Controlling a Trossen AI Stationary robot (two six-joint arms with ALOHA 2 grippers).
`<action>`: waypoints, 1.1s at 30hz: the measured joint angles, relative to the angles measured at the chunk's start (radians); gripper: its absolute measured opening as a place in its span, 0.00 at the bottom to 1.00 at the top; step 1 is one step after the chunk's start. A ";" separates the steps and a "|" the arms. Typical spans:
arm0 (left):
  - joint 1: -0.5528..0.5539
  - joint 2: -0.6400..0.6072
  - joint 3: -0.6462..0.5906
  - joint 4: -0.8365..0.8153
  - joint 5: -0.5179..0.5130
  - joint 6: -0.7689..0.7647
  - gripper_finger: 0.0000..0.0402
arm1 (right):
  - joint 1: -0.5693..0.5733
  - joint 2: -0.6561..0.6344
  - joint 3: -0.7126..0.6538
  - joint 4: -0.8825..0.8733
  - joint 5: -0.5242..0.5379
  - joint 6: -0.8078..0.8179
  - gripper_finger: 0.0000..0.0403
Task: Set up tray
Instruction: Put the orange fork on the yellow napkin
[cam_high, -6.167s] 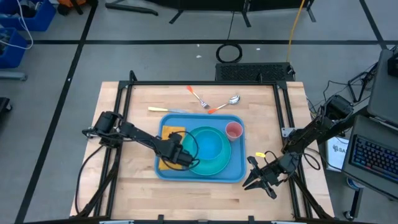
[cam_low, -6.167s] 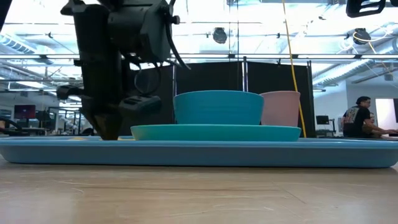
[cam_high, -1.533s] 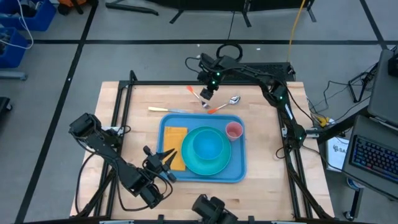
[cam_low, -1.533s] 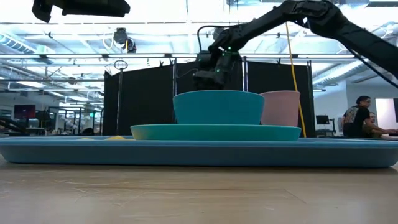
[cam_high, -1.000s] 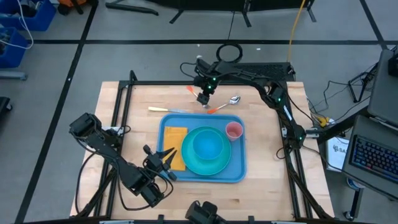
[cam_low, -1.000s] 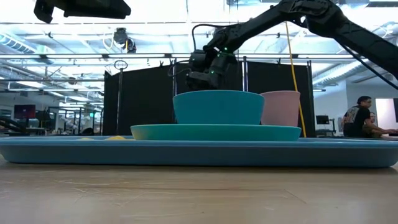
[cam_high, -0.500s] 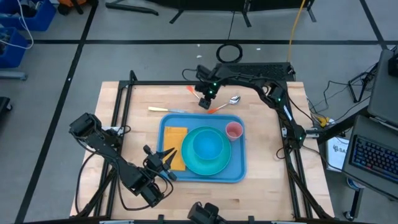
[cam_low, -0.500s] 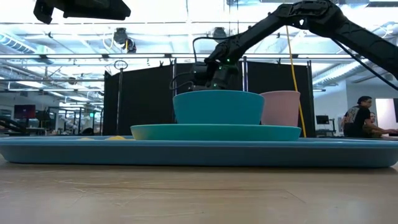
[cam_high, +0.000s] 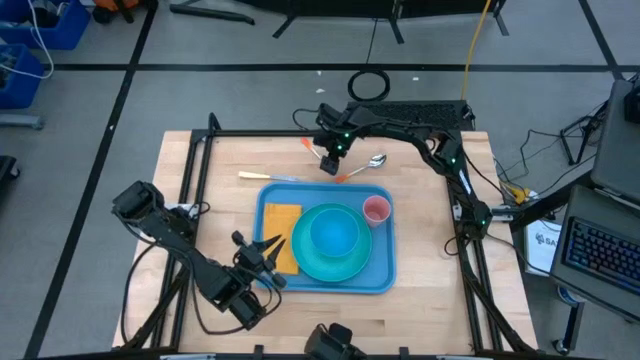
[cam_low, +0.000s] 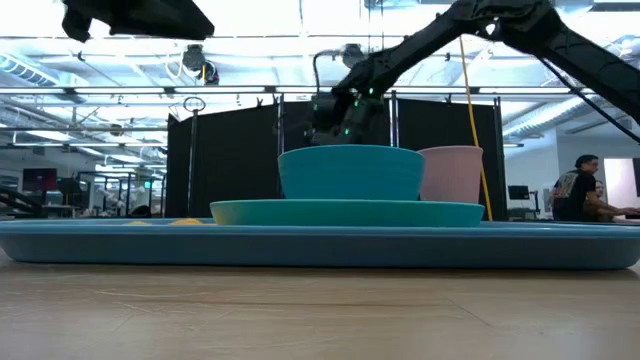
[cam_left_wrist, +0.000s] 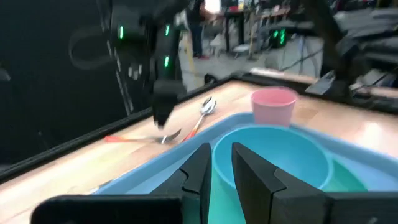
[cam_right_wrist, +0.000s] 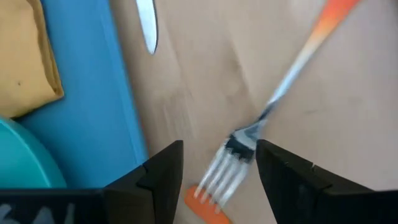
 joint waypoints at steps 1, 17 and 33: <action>0.015 0.000 0.000 -0.002 0.018 0.010 0.17 | 0.000 -0.019 0.000 -0.003 0.022 -0.002 0.48; 0.398 -0.170 -0.001 0.014 0.319 0.500 0.17 | 0.125 -0.610 -0.665 0.580 -0.110 0.026 0.48; 0.953 -0.290 0.000 0.381 1.149 1.593 0.17 | 0.454 -1.068 -1.324 1.168 -0.112 0.164 0.48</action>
